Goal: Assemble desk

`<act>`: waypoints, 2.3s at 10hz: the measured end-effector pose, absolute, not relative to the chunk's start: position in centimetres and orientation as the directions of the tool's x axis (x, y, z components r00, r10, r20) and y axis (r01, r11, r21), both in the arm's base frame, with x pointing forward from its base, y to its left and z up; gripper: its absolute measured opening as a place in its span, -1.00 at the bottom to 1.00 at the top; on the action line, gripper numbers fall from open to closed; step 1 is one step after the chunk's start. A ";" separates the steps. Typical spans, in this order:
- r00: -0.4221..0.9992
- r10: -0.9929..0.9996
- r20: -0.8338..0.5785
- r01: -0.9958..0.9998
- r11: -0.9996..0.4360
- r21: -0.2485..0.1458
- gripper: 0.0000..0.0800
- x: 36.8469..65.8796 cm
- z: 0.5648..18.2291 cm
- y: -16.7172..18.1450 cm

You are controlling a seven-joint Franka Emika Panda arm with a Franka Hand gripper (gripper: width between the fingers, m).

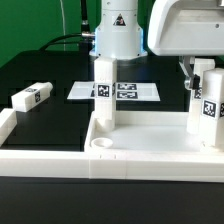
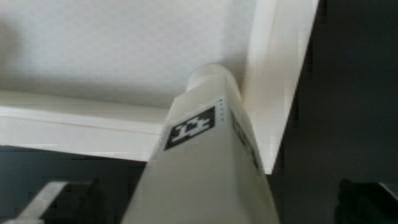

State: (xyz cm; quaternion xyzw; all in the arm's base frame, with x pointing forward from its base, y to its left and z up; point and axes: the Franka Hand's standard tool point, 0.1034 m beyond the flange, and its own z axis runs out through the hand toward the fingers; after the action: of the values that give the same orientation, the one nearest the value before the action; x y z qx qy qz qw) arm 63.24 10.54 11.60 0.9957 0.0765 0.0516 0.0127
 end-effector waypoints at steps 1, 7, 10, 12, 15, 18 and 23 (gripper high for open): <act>0.974 0.206 0.099 0.202 -0.978 0.045 0.62 63.2 11.6 10.6; 0.932 0.352 0.088 0.347 -0.935 0.067 -0.27 63.3 11.5 10.2; 0.942 0.323 0.090 0.318 -0.946 0.064 -0.27 63.3 11.5 10.2; 0.976 0.195 0.099 0.192 -0.981 0.039 -0.27 63.4 11.5 9.9; 0.986 -0.127 0.107 -0.128 -0.992 -0.002 -0.27 63.3 11.4 10.1; 0.889 -0.450 0.083 -0.446 -0.893 -0.061 -0.27 63.4 11.4 10.0; 0.655 -0.755 0.037 -0.751 -0.655 -0.087 -0.27 63.4 11.4 10.0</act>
Offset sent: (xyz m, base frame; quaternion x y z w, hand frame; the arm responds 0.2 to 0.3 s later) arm -0.0003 -0.0009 -0.0008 0.0065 -0.0121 -0.1996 0.9798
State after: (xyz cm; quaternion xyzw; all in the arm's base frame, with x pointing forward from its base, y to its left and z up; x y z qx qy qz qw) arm 63.43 9.99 11.36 0.9090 -0.4142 0.0348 -0.0322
